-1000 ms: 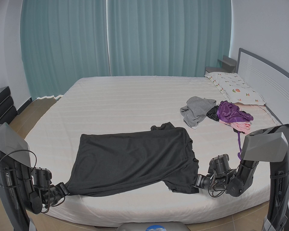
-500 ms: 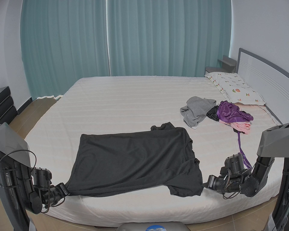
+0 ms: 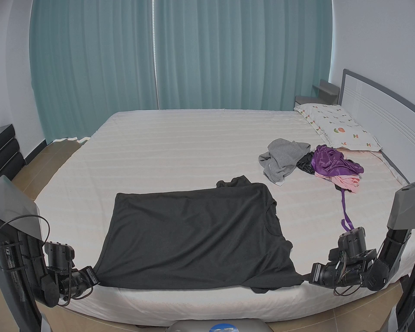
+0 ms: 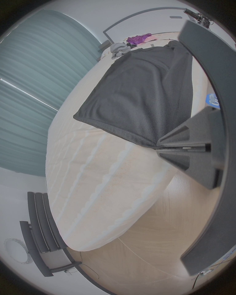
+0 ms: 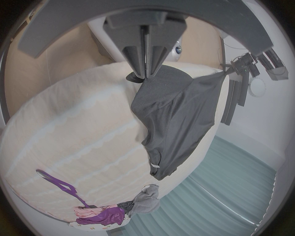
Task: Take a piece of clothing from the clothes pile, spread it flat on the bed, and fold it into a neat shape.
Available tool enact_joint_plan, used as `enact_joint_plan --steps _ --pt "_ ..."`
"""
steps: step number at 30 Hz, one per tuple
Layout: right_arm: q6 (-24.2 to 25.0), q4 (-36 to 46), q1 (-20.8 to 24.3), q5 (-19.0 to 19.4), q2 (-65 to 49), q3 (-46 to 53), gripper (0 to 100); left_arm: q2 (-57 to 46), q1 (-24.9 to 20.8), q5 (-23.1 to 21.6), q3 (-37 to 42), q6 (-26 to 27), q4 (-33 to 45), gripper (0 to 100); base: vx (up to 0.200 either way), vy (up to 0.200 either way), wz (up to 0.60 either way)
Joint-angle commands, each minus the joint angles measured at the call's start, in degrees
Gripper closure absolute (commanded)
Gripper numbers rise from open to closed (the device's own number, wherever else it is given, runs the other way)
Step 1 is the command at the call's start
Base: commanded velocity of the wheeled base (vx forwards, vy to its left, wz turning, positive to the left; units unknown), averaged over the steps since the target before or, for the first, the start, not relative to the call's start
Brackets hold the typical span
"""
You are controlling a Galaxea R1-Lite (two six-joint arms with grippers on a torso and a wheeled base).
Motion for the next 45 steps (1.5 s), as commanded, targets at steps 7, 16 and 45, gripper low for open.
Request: enact_joint_plan --steps 7,16,45 --pt "-1.4 -0.1 1.7 0.0 -3.4 8.1 100 -5.5 -0.1 0.1 1.0 0.8 6.3 100 0.0 0.0 0.0" --pt "-0.8 -0.1 3.5 0.1 -6.8 10.8 100 -5.9 0.1 0.1 1.0 3.5 9.3 100 0.0 0.0 0.0" --pt "-0.6 -10.7 0.6 -0.5 11.8 -2.6 0 -7.7 -0.7 -2.8 1.0 3.9 10.5 0 0.0 0.0 0.0"
